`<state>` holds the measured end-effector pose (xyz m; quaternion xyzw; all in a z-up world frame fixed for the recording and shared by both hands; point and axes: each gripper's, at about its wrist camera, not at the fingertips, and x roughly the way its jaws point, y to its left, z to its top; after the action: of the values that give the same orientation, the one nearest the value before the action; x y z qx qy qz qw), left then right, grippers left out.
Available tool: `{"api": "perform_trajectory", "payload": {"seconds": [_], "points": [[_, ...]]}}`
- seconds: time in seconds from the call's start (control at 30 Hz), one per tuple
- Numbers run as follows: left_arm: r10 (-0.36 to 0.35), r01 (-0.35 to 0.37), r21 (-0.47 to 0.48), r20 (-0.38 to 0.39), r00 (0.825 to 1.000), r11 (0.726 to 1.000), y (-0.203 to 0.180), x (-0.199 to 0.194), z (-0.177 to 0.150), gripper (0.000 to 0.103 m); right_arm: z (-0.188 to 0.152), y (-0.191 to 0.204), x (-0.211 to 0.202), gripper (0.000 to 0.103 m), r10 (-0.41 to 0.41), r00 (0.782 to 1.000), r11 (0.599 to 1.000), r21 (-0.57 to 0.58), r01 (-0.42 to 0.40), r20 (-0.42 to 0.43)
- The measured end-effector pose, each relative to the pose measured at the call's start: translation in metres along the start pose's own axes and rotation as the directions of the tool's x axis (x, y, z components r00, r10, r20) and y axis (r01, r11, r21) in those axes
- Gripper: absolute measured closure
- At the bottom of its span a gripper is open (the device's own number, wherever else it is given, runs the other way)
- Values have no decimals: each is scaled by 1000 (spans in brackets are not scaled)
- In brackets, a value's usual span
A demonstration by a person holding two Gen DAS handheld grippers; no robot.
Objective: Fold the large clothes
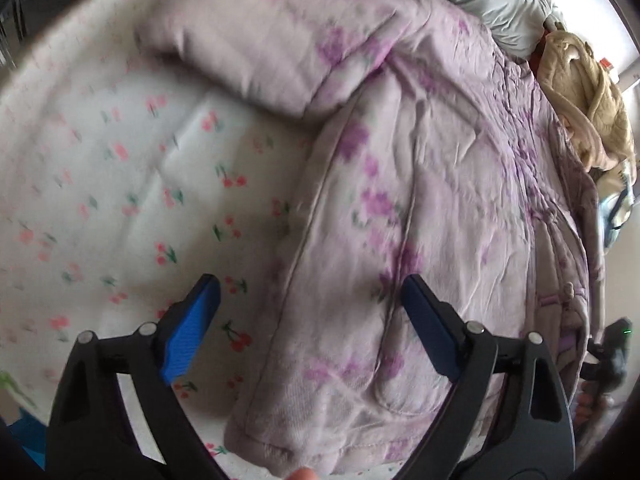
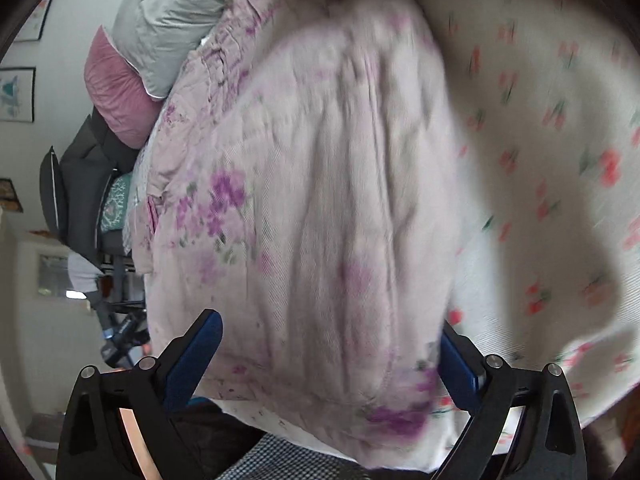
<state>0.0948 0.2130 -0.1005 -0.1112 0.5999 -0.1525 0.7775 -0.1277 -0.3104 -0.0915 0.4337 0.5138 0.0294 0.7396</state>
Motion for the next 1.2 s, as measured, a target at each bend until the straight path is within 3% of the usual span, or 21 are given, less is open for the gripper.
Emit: {"api": "perform_trajectory", "payload": {"seconds": [0.07, 0.1, 0.13, 0.17, 0.23, 0.27, 0.3, 0.43, 0.47, 0.53, 0.6, 0.63, 0.7, 0.73, 0.8, 0.9, 0.97, 1.0, 1.07, 1.2], "points": [[-72, 71, -27, -15, 997, 997, 1, 2, -4, 17, -2, 5, 8, 10, -39, 999, 999, -29, 40, 11], [-119, 118, -25, -30, 992, 993, -1, 1, -6, 28, -3, 8, 9, 17, -47, 999, 998, -43, 48, 23], [-166, 164, -32, -43, 985, 986, -2, 2, -8, 38, -3, 12, 7, 31, -39, 998, 997, -57, 42, 42], [-210, 207, -62, -57, 976, 976, -3, 2, -12, 41, -3, 13, 5, 40, -21, 998, 998, -55, 23, 52], [-228, 224, -66, -63, 972, 972, -8, -3, -17, 62, -3, 9, -2, 78, 26, 997, 1000, -19, -24, 75], [-236, 232, -67, -60, 970, 970, -11, -7, -19, 67, -1, 6, -9, 78, 69, 994, 998, 7, -70, 84], [-233, 230, -69, -52, 971, 971, -14, -13, -20, 80, 1, 6, -20, 81, 101, 989, 995, 15, -103, 106], [-287, 288, -71, 24, 958, 955, -25, -55, -21, 87, 3, 26, -93, 85, 142, 957, 989, -77, -126, 255], [-317, 320, -74, 45, 947, 945, -32, -71, -21, 87, 4, 31, -121, 85, 150, 941, 987, -97, -126, 304], [-370, 374, -60, 71, 926, 925, -45, -96, -22, 87, 6, 37, -147, 87, 127, 932, 989, -114, -94, 340], [-408, 411, -23, 88, 909, 911, -59, -117, -28, 87, 12, 37, -161, 87, 40, 938, 992, -126, 5, 345], [-399, 401, -6, 80, 913, 916, -67, -120, -32, 87, 11, 37, -162, 87, -6, 939, 990, -127, 53, 345], [-329, 328, 32, 39, 943, 944, -74, -112, -39, 87, 13, 27, -150, 87, -127, 940, 977, -126, 174, 315], [-252, 251, 56, 8, 968, 966, -76, -99, -44, 86, 14, 21, -138, 87, -172, 944, 968, -126, 215, 283], [-104, 109, 93, -50, 993, 990, -70, -72, -52, 86, 12, -1, -110, 85, -264, 942, 948, -123, 292, 206], [63, -48, 164, -84, 994, 985, -61, -37, -59, 81, 13, -27, -73, 78, -384, 913, 908, -119, 401, 140], [104, -90, 203, -59, 993, 975, -62, -30, -60, 71, 19, -41, -64, 77, -377, 918, 916, -98, 390, 126], [122, -110, 217, -42, 992, 970, -65, -31, -59, 63, 17, -43, -69, 76, -364, 924, 923, -88, 375, 122], [142, -139, 253, 9, 990, 957, -71, -40, -59, 57, 26, -42, -78, 73, -346, 930, 932, -71, 356, 124], [140, -167, 282, 113, 984, 945, -75, -68, -52, 34, 11, -17, -118, 71, -335, 915, 932, -64, 357, 227]]}}
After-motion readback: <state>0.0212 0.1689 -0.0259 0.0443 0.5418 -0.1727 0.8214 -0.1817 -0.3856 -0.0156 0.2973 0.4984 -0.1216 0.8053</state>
